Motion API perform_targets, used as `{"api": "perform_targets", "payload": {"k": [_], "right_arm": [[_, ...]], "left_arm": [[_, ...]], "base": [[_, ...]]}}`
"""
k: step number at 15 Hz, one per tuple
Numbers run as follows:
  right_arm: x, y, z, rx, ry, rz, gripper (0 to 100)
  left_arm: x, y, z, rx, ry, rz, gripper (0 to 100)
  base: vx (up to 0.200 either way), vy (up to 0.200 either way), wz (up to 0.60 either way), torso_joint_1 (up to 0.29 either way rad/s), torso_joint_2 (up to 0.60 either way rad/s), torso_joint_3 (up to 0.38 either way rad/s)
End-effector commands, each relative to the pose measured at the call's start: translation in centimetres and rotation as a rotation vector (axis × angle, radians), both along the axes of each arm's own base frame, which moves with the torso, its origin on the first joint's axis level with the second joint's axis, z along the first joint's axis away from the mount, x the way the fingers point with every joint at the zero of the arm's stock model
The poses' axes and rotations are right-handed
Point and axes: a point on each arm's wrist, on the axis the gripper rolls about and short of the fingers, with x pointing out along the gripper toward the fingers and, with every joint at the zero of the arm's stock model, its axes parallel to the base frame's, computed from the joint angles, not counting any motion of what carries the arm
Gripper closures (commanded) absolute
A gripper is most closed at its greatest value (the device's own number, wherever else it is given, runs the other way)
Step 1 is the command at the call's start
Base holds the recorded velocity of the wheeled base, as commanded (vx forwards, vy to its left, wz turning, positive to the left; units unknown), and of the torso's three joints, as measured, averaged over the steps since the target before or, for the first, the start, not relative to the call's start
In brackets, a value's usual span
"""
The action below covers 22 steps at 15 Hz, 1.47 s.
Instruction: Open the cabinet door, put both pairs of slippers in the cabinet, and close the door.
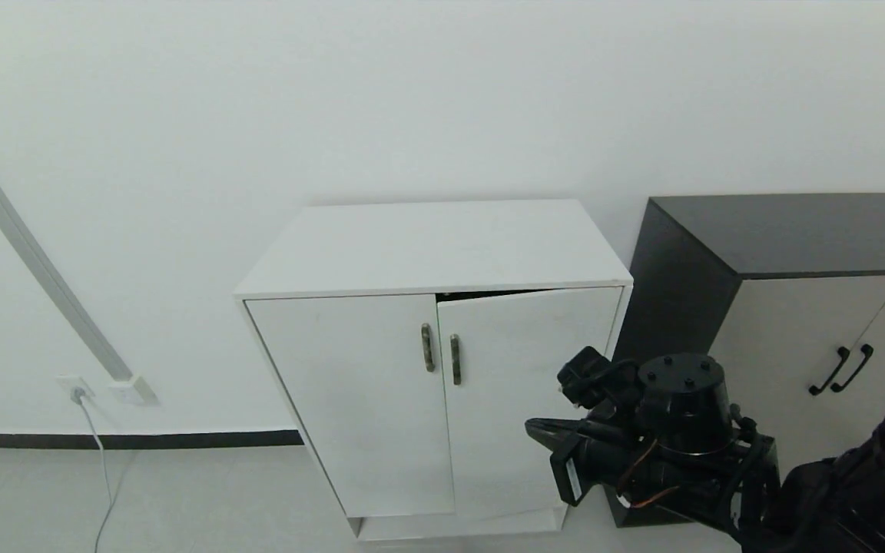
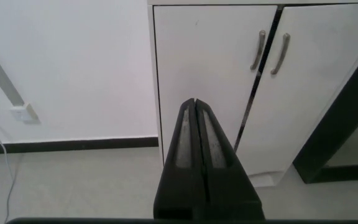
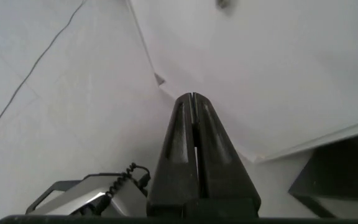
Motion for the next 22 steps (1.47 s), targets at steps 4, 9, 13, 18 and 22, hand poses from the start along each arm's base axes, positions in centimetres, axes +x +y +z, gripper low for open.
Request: {"api": "perform_targets", "payload": {"k": [4, 9, 13, 18, 22], "right_arm": [[0.5, 0.7, -1.2, -0.019, 0.018, 0.005, 100], [2.5, 2.1, -1.2, 0.007, -0.008, -0.008, 100], [4.1, 2.4, -1.9, 0.008, -0.007, -0.031, 100], [6.5, 2.7, -2.3, 0.024, -0.026, -0.068, 100], [7.5, 2.7, -2.7, 0.025, -0.028, -0.084, 100]], "left_arm": [[0.0, 0.0, 0.0, 0.0, 0.001, 0.001, 100], [0.0, 0.0, 0.0, -0.002, 0.001, 0.001, 100], [0.0, 0.0, 0.0, -0.002, 0.001, 0.001, 100], [0.0, 0.0, 0.0, -0.002, 0.001, 0.001, 100], [0.0, 0.0, 0.0, -0.002, 0.001, 0.001, 100]], "base": [[0.1, 0.0, 0.0, 0.001, 0.0, 0.0], [0.0, 0.0, 0.0, 0.0, 0.0, 0.0], [0.0, 0.0, 0.0, 0.0, 0.0, 0.0], [0.0, 0.0, 0.0, 0.0, 0.0, 0.0], [0.0, 0.0, 0.0, 0.0, 0.0, 0.0]]}}
